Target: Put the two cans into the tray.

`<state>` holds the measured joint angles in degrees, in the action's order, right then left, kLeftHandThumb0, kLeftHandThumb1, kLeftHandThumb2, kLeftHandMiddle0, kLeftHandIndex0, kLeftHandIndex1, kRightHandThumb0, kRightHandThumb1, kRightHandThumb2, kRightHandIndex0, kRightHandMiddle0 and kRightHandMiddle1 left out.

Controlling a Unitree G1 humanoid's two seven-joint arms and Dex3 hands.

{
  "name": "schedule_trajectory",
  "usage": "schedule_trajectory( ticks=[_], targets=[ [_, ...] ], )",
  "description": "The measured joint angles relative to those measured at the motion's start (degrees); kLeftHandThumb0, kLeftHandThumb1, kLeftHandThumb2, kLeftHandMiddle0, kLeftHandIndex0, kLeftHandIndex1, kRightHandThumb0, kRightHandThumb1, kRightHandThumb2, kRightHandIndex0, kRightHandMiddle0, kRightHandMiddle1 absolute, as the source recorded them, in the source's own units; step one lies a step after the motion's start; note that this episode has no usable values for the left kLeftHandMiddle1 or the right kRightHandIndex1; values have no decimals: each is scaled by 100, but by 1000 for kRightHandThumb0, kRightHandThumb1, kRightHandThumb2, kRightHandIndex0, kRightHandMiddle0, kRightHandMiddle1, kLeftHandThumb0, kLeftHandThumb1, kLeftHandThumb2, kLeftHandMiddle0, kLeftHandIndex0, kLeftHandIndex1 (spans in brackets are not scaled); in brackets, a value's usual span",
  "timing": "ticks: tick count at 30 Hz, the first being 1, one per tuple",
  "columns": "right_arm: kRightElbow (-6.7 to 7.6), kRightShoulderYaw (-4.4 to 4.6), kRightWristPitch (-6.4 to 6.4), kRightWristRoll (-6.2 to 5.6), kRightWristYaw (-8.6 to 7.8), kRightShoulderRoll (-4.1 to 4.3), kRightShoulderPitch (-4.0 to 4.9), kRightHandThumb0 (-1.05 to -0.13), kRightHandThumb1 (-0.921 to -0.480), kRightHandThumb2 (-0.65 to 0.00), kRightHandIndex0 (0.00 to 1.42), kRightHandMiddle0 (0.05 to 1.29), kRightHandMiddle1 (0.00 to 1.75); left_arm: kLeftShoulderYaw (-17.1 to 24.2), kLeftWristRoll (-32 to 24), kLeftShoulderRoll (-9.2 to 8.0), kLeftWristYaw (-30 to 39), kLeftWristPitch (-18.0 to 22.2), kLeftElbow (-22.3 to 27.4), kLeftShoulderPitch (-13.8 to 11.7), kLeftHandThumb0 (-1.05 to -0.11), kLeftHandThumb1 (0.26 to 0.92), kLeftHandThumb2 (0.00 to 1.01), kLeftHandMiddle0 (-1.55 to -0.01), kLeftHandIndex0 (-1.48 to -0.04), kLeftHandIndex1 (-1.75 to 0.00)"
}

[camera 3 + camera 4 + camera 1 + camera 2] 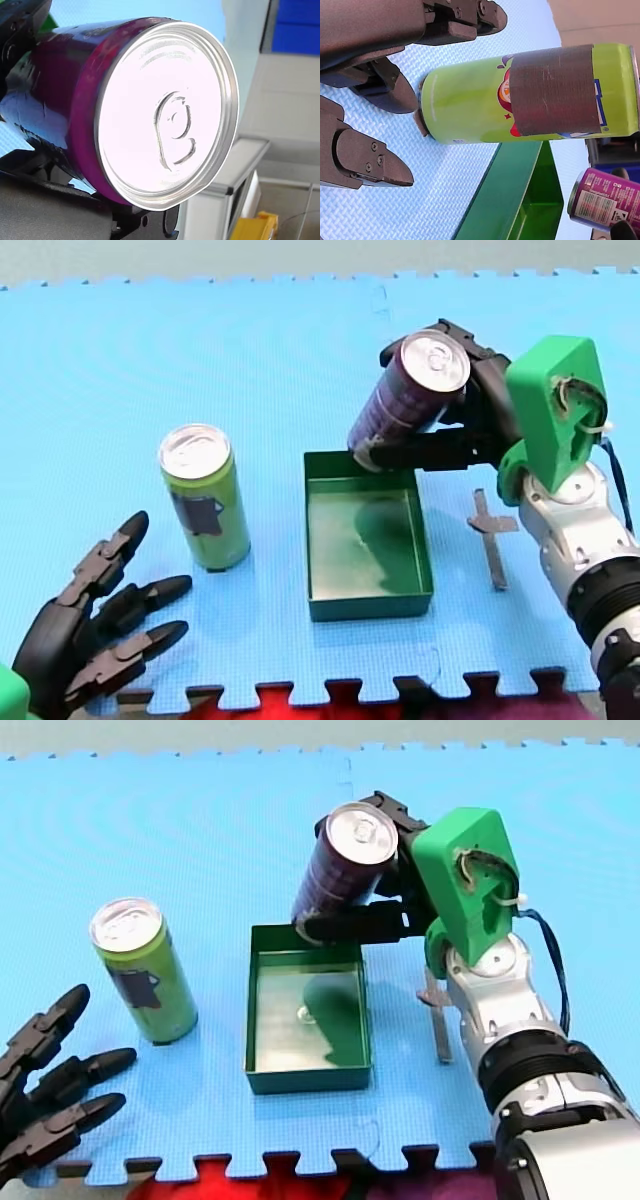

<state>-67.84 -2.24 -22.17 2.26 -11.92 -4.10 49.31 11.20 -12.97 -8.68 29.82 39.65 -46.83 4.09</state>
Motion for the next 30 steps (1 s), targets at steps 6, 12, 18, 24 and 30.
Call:
schedule_trajectory(
  ticks=[6, 12, 18, 24, 30],
  targets=[
    [-178, -86, -71, -71, -154, -45, 70, -404, -789, 0, 946, 550, 1746, -5, 9, -1, -23, -74, 113, -48, -1048, 894, 2, -452, -168, -2],
    [-297, -90, -47, -44, -258, -26, 224, -406, -789, 0, 938, 546, 1746, -12, 29, 0, -58, -103, 161, -68, -1048, 891, 0, -453, -169, -2],
    [-358, -88, -5, -16, -368, -19, 315, -401, -790, 0, 931, 544, 1746, -19, 32, 6, -84, -121, 195, -89, -1048, 888, 0, -452, -169, -1],
    [-397, -111, 27, -14, -509, 28, 397, -402, -789, 0, 930, 544, 1746, -26, 32, 18, -108, -149, 241, -116, -1048, 886, 0, -450, -169, -1],
    [-400, -66, 246, 78, -598, 191, 487, -413, -785, 0, 928, 543, 1746, -51, 35, 49, -193, -251, 402, -196, -1048, 886, 0, -453, -168, 0]
  ],
)
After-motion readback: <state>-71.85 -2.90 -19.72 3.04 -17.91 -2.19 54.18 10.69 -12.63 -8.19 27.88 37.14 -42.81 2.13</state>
